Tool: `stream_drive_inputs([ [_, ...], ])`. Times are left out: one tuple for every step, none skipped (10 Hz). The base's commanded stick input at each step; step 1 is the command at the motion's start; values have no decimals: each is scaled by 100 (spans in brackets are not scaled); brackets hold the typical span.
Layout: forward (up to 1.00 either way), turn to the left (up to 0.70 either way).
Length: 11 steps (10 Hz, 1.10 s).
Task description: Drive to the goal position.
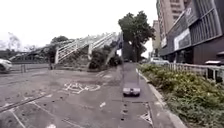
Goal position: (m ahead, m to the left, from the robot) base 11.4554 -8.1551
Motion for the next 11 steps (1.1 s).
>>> stream_drive_inputs([
  [69, -10],
  [69, 1],
  [69, 1],
  [69, 1],
  [69, 1],
  [69, 1],
  [70, 1],
  [70, 1],
  [70, 1],
  [70, 1],
  [70, 1],
])
